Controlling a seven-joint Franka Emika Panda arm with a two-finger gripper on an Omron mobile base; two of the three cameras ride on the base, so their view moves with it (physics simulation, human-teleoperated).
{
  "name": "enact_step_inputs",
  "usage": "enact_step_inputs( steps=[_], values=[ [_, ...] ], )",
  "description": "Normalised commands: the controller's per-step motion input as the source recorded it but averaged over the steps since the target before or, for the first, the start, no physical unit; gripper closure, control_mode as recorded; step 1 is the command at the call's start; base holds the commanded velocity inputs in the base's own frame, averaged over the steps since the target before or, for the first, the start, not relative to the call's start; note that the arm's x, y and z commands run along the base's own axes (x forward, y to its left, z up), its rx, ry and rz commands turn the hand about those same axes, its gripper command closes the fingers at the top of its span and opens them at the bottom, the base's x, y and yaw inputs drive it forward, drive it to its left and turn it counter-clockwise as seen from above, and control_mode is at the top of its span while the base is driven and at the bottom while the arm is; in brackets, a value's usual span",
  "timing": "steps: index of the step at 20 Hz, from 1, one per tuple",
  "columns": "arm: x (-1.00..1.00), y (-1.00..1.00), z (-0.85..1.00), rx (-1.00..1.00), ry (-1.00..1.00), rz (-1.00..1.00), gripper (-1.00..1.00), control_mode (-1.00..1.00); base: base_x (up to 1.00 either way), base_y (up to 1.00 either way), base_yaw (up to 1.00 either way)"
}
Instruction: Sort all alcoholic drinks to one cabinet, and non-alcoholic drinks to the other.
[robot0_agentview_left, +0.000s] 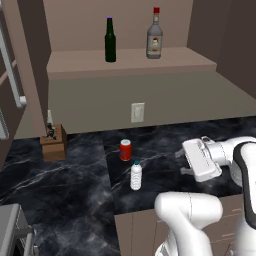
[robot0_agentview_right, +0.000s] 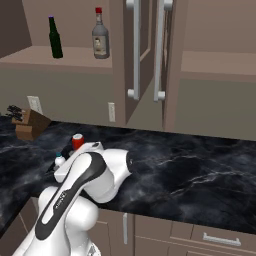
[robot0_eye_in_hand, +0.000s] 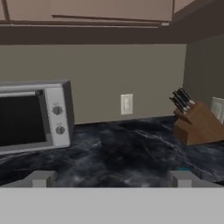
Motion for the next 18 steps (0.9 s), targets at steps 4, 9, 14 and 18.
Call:
enact_step_inputs(
  steps=[4, 9, 14, 18],
  values=[
    [0.11, 0.08, -0.18, 0.01, 0.01, 0.00, -1.00, -1.00, 0.00, 0.00, 0.00],
    [0.11, 0.10, -0.15, 0.01, 0.01, 0.00, -1.00, -1.00, 0.00, 0.00, 0.00],
    [0.18, 0.12, -0.15, 0.01, 0.04, 0.00, -1.00, -1.00, 0.00, 0.00, 0.00],
    [0.11, 0.13, -0.18, 0.01, 0.04, 0.00, -1.00, -1.00, 0.00, 0.00, 0.00]
  ],
)
